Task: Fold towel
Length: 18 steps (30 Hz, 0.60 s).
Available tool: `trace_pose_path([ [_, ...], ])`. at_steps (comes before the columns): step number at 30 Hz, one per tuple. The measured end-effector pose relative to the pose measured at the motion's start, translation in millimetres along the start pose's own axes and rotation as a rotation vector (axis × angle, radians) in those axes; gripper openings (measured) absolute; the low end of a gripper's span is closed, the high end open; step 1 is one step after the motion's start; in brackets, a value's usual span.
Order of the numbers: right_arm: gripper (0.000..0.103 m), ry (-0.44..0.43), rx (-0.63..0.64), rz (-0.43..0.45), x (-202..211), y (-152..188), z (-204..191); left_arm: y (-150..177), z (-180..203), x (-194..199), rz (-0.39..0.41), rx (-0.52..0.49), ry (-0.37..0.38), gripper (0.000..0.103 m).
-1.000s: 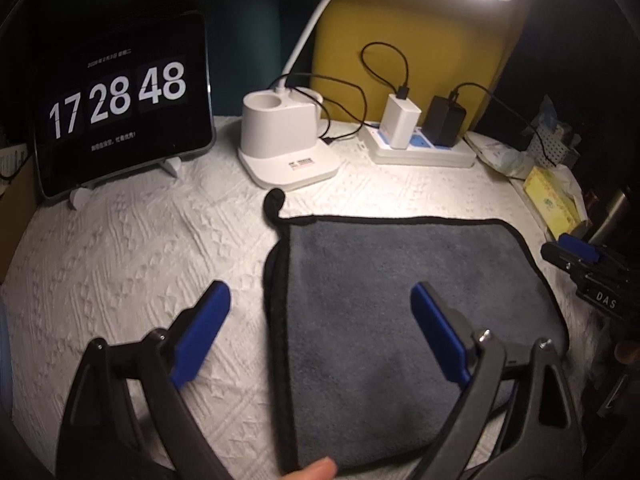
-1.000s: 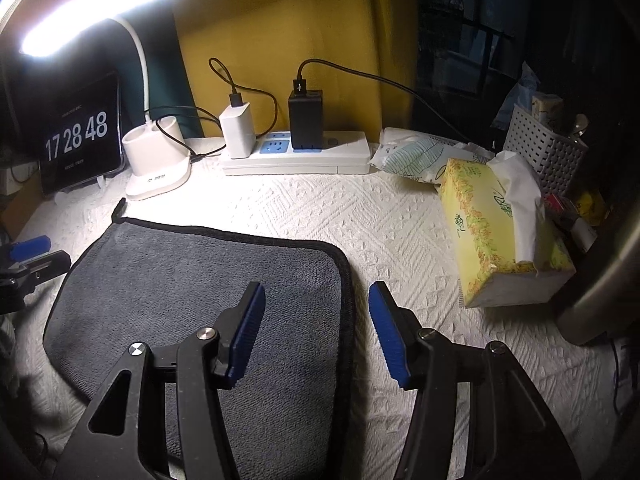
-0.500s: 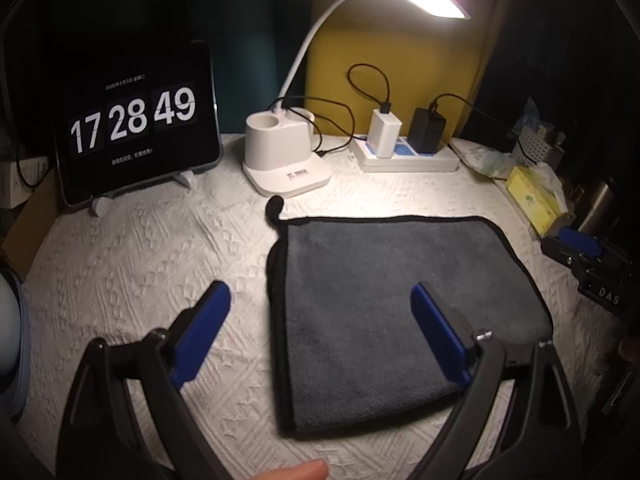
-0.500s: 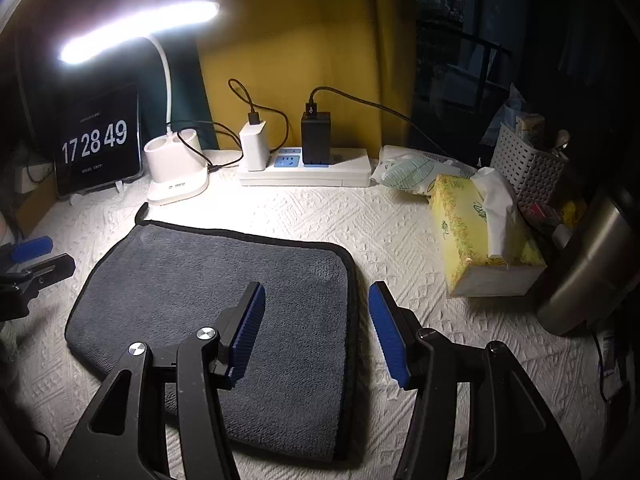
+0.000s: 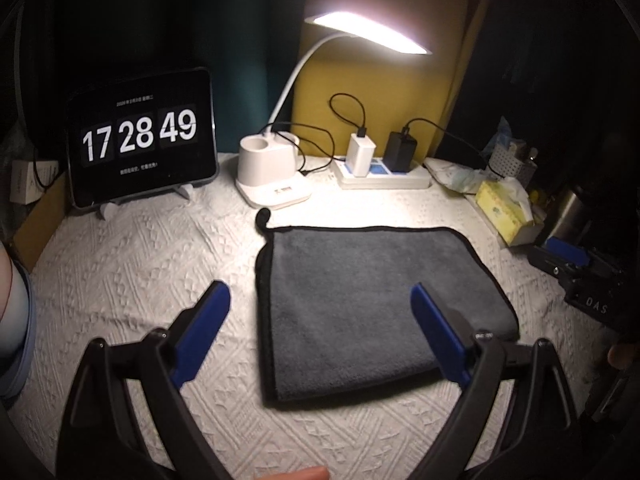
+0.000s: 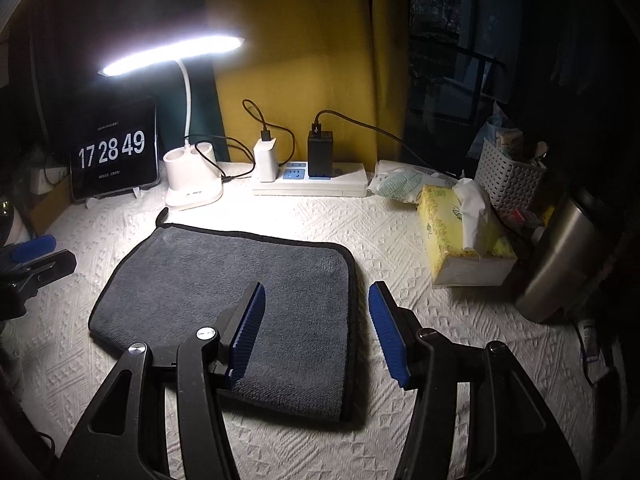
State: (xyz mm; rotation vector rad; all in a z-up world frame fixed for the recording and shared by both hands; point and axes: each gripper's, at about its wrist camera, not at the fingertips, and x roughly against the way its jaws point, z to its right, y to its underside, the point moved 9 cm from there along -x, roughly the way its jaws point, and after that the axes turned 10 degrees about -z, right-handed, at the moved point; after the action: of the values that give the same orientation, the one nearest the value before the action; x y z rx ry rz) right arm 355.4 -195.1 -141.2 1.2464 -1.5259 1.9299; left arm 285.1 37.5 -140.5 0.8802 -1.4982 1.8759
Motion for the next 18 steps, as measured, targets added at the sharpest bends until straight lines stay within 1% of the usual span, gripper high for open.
trace_pose_path([
  [3, 0.057, 0.000, 0.001, 0.011, 9, 2, -2, 4, 2, 8, 0.011, -0.009, -0.008, 0.093],
  [18, 0.057, 0.001, 0.007, 0.054, 45, 17, -10, 23, 16, 40, 0.043, -0.027, 0.013, 0.093],
])
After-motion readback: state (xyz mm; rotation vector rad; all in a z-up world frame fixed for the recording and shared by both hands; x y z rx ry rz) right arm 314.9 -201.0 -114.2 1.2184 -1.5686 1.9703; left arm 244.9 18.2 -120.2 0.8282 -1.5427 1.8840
